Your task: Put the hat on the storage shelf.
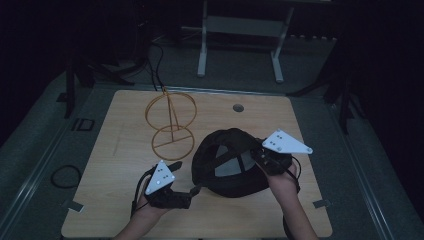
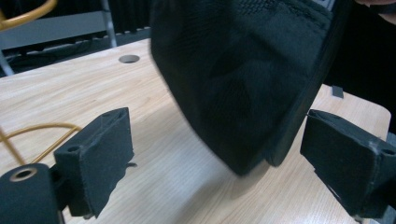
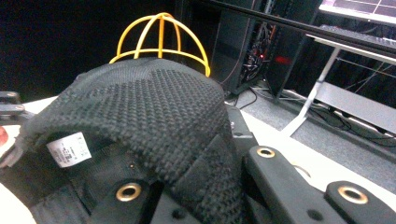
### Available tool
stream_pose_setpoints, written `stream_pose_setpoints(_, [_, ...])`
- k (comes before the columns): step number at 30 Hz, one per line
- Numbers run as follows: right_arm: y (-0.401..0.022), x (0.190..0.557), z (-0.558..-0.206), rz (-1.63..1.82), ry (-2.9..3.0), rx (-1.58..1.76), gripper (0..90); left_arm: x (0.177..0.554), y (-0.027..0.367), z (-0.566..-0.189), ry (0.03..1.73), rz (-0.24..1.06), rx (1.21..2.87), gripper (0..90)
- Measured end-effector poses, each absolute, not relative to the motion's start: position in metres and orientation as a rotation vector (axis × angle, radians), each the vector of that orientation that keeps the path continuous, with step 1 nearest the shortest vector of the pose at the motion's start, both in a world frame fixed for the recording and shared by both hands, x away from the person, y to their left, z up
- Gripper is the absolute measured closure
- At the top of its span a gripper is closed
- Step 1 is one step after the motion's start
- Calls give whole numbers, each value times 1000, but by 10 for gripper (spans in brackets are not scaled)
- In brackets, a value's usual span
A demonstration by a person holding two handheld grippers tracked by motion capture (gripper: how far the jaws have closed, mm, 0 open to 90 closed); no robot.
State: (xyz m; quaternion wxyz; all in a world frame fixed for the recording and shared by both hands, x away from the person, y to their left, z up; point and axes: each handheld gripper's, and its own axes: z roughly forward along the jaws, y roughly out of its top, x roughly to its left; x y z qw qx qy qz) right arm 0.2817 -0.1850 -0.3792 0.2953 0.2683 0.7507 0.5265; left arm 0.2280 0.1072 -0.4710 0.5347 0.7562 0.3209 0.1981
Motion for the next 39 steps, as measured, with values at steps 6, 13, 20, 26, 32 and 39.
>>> stream_pose_setpoints(6, [-182, 275, -379, 1459, 2022, 686, 896, 235, 101, -477, 823, 494, 1783, 153])
stream_pose_setpoints(13, [-182, 266, -376, 1504, 2043, 605, 896, 238, 104, -472, 822, 504, 1737, 252])
stream_pose_setpoints(20, [-176, 262, -379, 1490, 2086, 555, 896, 240, 105, -461, 827, 550, 1699, 403])
stream_pose_setpoints(26, [-171, 260, -385, 1476, 2107, 547, 895, 244, 109, -460, 908, 604, 1656, 704])
stream_pose_setpoints(32, [-167, 257, -391, 1470, 2120, 551, 894, 242, 109, -458, 903, 665, 1664, 891])
stream_pose_setpoints(39, [-173, 249, -399, 1495, 2095, 580, 867, 241, 106, -450, 879, 668, 1679, 899])
